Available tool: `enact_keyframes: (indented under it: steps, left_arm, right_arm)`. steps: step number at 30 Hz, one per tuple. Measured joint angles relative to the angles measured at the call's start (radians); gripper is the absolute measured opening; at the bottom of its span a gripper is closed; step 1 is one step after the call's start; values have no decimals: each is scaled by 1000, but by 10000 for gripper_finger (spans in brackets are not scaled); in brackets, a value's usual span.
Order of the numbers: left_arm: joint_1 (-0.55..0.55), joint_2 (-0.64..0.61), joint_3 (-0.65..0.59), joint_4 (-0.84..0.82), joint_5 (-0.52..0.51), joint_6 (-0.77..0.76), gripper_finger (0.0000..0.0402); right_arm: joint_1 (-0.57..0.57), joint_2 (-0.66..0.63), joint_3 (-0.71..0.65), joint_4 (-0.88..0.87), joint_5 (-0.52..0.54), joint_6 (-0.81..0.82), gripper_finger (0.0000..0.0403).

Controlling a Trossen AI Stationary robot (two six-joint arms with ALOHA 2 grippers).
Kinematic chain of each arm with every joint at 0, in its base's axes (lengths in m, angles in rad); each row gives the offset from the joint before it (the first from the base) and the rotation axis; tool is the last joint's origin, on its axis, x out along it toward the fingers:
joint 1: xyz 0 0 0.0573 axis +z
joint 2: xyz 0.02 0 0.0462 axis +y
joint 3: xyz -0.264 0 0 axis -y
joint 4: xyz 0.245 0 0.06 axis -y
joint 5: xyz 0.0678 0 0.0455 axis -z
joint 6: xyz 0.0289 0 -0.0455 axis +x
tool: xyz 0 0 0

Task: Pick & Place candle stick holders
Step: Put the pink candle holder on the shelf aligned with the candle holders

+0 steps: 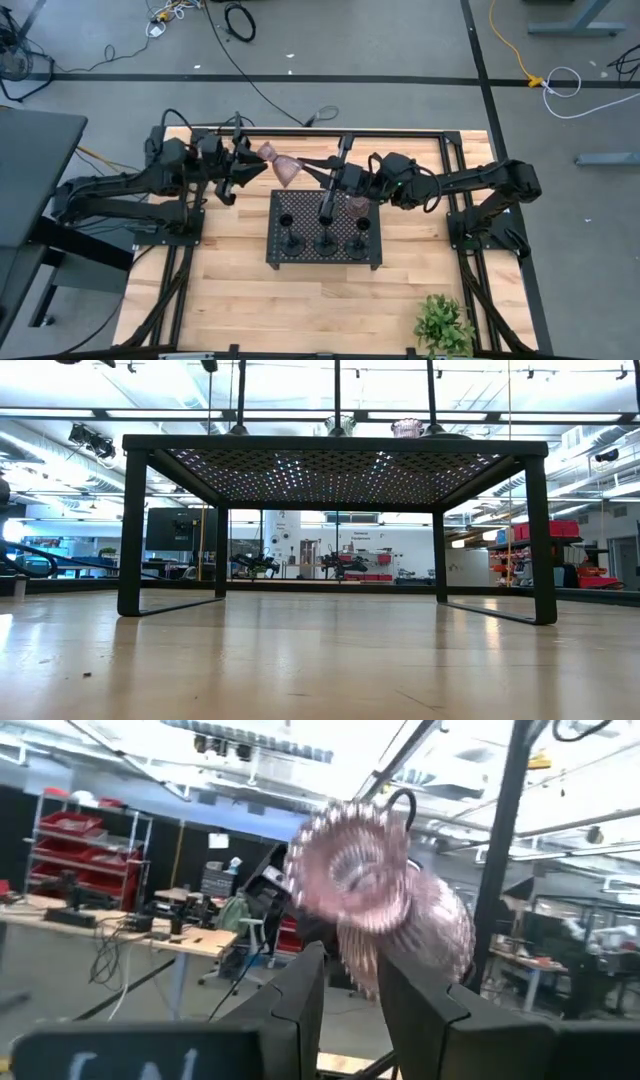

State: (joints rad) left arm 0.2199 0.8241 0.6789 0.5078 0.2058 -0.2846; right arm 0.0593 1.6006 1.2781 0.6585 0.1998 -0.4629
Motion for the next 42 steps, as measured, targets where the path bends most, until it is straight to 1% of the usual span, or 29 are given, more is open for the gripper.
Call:
enact_keyframes:
  steps: [4, 8, 12, 18, 22, 25, 34, 42]
  left_arm:
    - [0, 42, 0, 77, 62, -14, 99]
    - [0, 64, 0, 142, 86, -20, 106]
    - [1, 68, 0, 152, 88, -37, 135]
    - [2, 69, 0, 197, 91, -51, 193]
    - [2, 69, 0, 200, 90, -66, 216]
    - [2, 74, 0, 204, 84, -65, 219]
    - [2, 73, 2, 237, 42, -41, 209]
    - [2, 73, 2, 234, 46, -41, 209]
  right_arm:
    - [0, 10, 0, -4, 0, 15, 6]
    - [1, 22, 3, 9, 1, 13, 5]
    - [0, 24, 3, 1, 0, 15, 4]
    - [-1, 27, 3, -24, 1, 16, 4]
    - [-5, 27, 3, -41, 3, 21, 4]
    - [-6, 27, 3, -48, -1, 35, 4]
    - [-6, 38, 3, -86, -15, 55, 1]
    - [-26, 53, 1, -35, -39, 63, 1]
